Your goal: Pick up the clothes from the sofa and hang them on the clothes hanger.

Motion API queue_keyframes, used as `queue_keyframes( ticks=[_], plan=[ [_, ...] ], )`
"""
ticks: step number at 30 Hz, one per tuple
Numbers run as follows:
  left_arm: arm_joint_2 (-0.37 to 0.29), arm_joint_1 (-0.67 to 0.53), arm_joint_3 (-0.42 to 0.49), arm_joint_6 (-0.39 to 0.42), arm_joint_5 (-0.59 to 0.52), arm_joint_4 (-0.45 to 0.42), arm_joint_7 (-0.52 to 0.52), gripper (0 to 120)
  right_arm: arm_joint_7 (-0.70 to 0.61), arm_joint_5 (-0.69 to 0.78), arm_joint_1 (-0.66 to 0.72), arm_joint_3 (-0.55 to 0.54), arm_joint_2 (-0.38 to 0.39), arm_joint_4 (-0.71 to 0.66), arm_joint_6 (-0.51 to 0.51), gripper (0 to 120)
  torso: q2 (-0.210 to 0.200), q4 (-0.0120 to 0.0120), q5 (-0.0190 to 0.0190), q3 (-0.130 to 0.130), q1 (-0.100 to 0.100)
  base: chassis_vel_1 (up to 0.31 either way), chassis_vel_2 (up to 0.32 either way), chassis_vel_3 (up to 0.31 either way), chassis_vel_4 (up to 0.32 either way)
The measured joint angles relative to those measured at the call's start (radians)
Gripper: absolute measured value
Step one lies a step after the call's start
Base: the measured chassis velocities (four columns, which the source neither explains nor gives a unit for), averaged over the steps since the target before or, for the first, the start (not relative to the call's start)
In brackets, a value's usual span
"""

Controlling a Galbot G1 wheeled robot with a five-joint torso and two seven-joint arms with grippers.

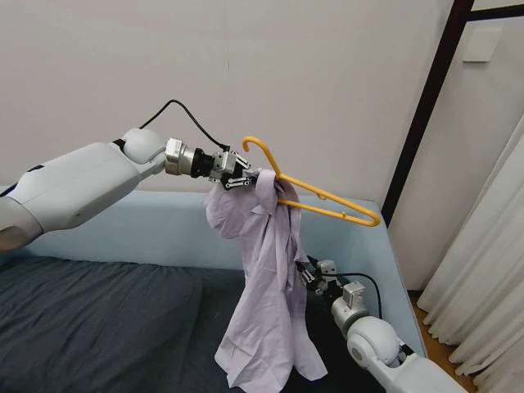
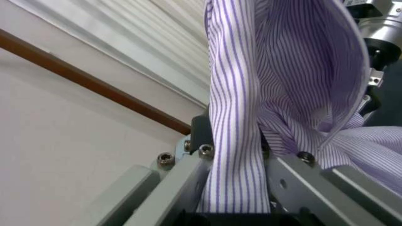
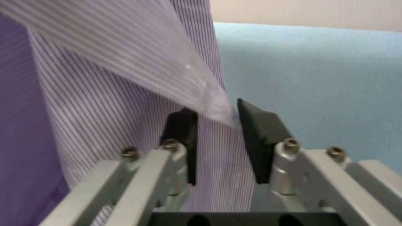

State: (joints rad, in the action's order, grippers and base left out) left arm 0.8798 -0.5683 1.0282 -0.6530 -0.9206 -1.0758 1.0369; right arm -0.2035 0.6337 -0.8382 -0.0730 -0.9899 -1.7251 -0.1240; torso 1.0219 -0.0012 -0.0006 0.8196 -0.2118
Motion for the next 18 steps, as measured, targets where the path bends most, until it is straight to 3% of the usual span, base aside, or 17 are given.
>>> queue_keyframes(
  ticks=[6, 18],
  plan=[
    [-0.004, 0.017, 0.000, 0.003, 0.002, 0.005, -0.001, 0, -0.003, 0.013, -0.014, 0.004, 0.004, -0.021, 0.000, 1, 0.000, 0.0000, 0.0000, 0.000, 0.000, 0.000, 0.000, 0.000, 0.000],
    [-0.018, 0.053, -0.005, -0.005, 0.019, 0.045, 0.006, 0, 0.012, 0.081, -0.031, 0.014, 0.036, -0.049, -0.039, 0, 0.000, -0.0002, 0.0000, 0.000, 0.000, 0.000, 0.000, 0.000, 0.000]
  ],
)
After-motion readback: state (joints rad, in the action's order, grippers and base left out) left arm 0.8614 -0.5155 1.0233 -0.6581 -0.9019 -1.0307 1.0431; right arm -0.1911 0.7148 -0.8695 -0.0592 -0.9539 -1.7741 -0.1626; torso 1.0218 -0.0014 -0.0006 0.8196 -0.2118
